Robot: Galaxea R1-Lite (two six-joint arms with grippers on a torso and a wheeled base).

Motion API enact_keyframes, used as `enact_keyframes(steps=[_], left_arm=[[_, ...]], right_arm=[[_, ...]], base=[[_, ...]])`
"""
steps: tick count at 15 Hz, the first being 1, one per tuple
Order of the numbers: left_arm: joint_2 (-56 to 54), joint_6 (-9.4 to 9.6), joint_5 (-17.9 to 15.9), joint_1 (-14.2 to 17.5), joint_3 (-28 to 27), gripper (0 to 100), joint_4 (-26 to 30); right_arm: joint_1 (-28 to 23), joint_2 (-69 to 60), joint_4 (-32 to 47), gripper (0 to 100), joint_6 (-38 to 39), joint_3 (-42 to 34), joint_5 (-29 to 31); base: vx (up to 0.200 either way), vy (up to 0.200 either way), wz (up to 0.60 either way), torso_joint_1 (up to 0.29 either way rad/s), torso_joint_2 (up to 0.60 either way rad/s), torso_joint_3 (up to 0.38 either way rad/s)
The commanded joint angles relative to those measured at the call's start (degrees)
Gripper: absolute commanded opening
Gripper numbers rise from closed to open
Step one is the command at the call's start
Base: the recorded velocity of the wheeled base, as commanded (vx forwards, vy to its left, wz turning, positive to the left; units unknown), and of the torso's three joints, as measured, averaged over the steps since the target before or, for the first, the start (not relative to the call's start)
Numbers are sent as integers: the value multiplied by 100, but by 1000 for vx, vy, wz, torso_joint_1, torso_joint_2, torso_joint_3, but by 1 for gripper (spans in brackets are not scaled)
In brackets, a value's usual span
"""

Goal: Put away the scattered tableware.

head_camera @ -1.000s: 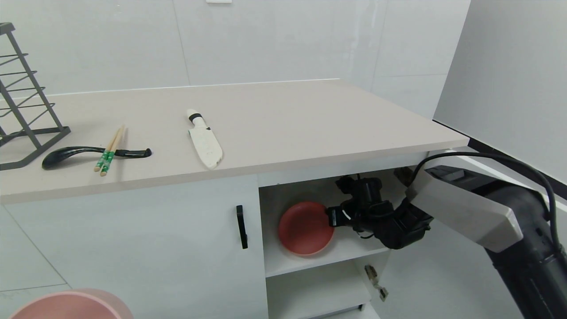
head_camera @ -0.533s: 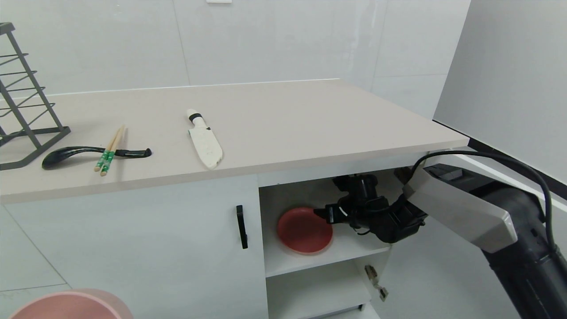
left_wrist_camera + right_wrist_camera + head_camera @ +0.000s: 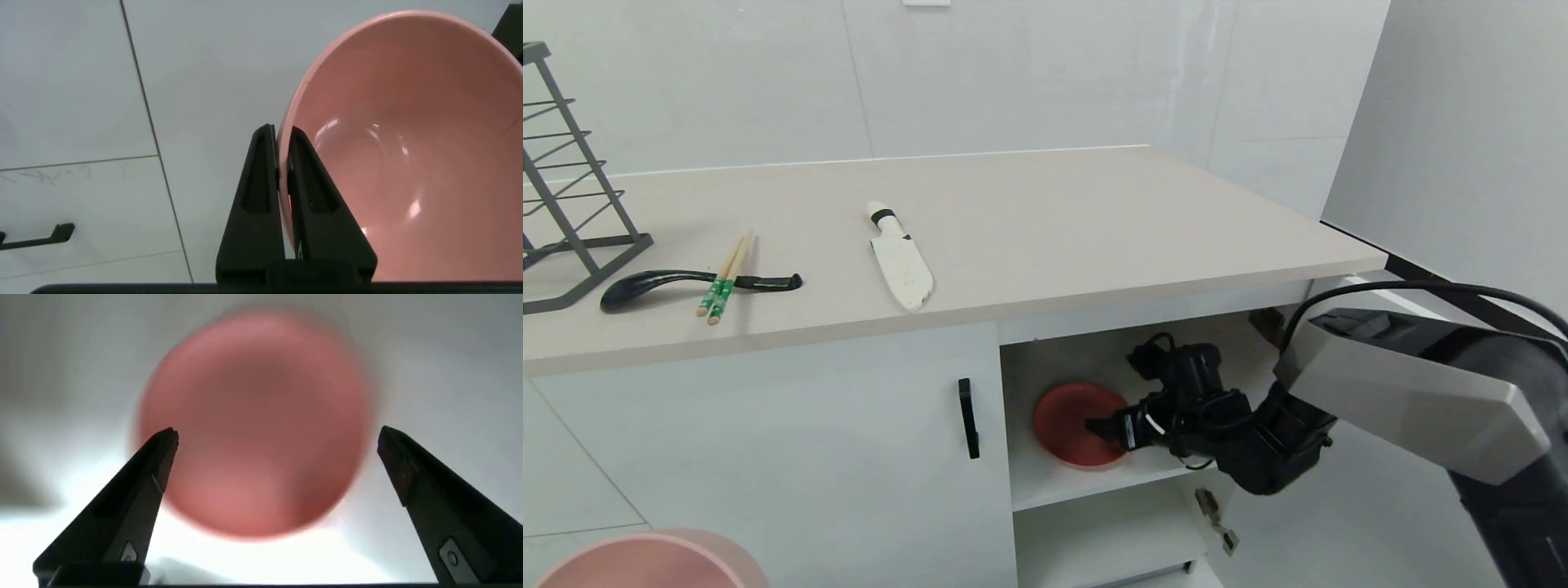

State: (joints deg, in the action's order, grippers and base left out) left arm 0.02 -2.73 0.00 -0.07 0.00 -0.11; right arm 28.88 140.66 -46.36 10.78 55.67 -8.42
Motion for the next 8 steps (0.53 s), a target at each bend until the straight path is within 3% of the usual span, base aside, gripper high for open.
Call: enact_keyframes(steps=[1, 5, 7, 8], left_arm=[[-2, -8, -18, -1, 0, 0, 2], [-2, 45, -26, -1, 0, 0, 2], [-2, 273, -158, -1, 0, 0, 20], [-2, 282, -299, -1, 0, 0, 20]], right_arm=[[918, -1365, -629, 100, 30, -1946, -1], [1603, -1901, -1297, 100, 47, -3353, 254], [2008, -2077, -1648, 100, 118, -3827, 403], [2175, -2200, -1701, 100, 250, -3950, 464]], base=[[0, 0, 0, 0, 0, 0], [0, 0, 0, 0, 0, 0], [0, 0, 0, 0, 0, 0], [0, 0, 0, 0, 0, 0]])
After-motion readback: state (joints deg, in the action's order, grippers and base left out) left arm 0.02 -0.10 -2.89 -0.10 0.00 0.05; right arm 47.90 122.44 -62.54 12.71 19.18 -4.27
